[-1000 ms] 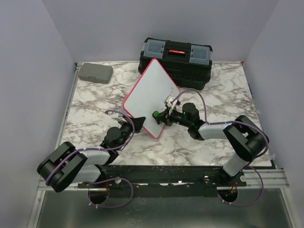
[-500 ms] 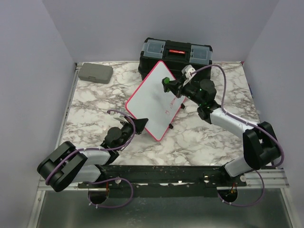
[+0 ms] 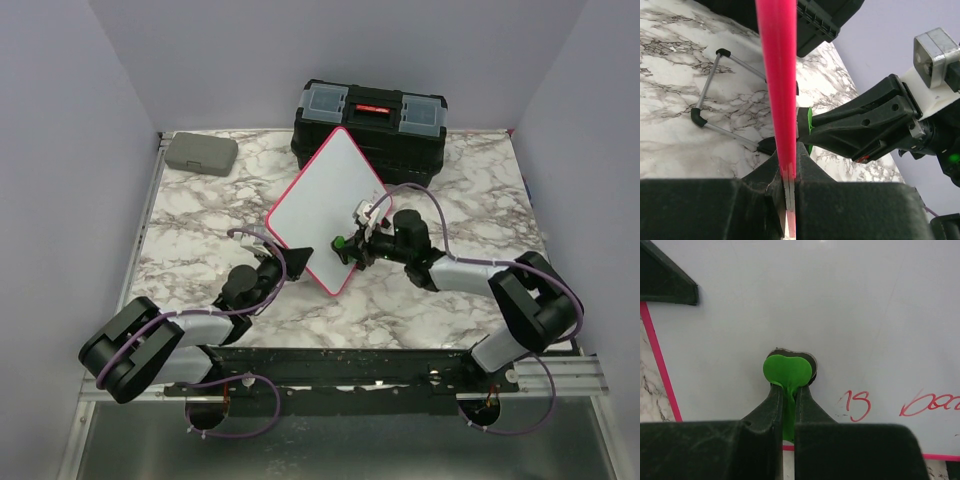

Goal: Erase the whiteboard
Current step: Erase the whiteboard at the whiteboard stand.

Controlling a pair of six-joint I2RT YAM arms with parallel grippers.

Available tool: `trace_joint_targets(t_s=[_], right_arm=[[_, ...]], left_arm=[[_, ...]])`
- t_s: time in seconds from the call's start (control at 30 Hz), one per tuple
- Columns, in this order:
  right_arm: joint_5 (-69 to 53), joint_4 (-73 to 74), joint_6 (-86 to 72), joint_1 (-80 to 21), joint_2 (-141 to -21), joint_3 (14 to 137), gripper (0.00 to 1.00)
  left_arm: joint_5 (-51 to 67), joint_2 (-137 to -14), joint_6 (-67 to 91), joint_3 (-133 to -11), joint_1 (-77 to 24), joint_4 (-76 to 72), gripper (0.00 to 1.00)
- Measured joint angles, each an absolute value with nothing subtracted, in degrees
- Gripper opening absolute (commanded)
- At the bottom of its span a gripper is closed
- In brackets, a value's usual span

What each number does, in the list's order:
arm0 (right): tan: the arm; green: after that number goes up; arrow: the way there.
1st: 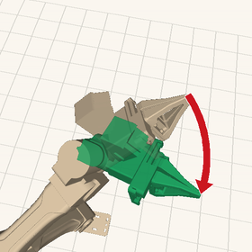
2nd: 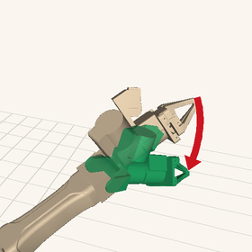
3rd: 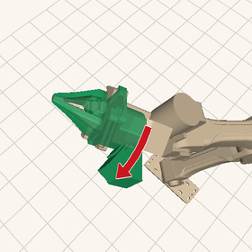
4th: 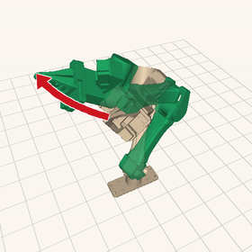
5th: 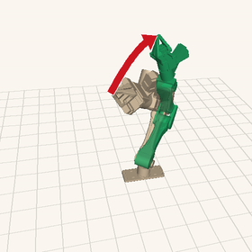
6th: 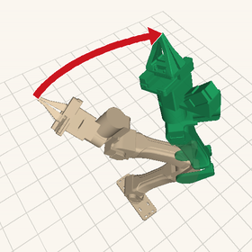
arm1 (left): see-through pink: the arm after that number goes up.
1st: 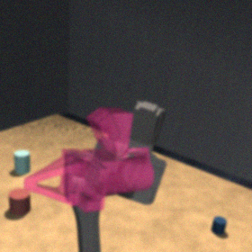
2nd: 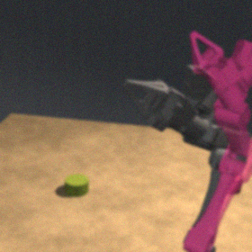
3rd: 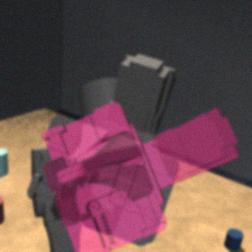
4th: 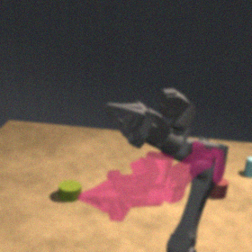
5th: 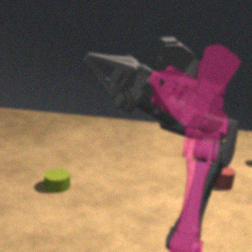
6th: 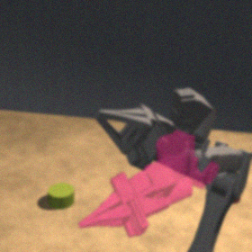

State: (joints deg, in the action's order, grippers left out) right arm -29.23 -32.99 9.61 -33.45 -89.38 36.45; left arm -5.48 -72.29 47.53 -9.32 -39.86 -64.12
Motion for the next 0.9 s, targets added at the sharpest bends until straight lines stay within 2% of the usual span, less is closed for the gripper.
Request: trace_joint_targets(t_s=[0.3,0.53,0.9], right_arm=[[-20.8,-45.0,7.8,-36.3,-92.5,33.9,0.01],[-17.0,-46.5,8.9,-34.5,-93.3,33.5,0.01],[-23.8,-41.2,11.1,-37.1,-90.2,30.8,0.01]], left_arm=[[-6.7,-72.3,46.3,-9.6,-39.5,-63.7,0.0],[-6.9,-72.3,46.7,-9.6,-39.4,-63.8,0.0],[-6.8,-72.6,47.0,-9.6,-39.5,-64.2,0.0]])
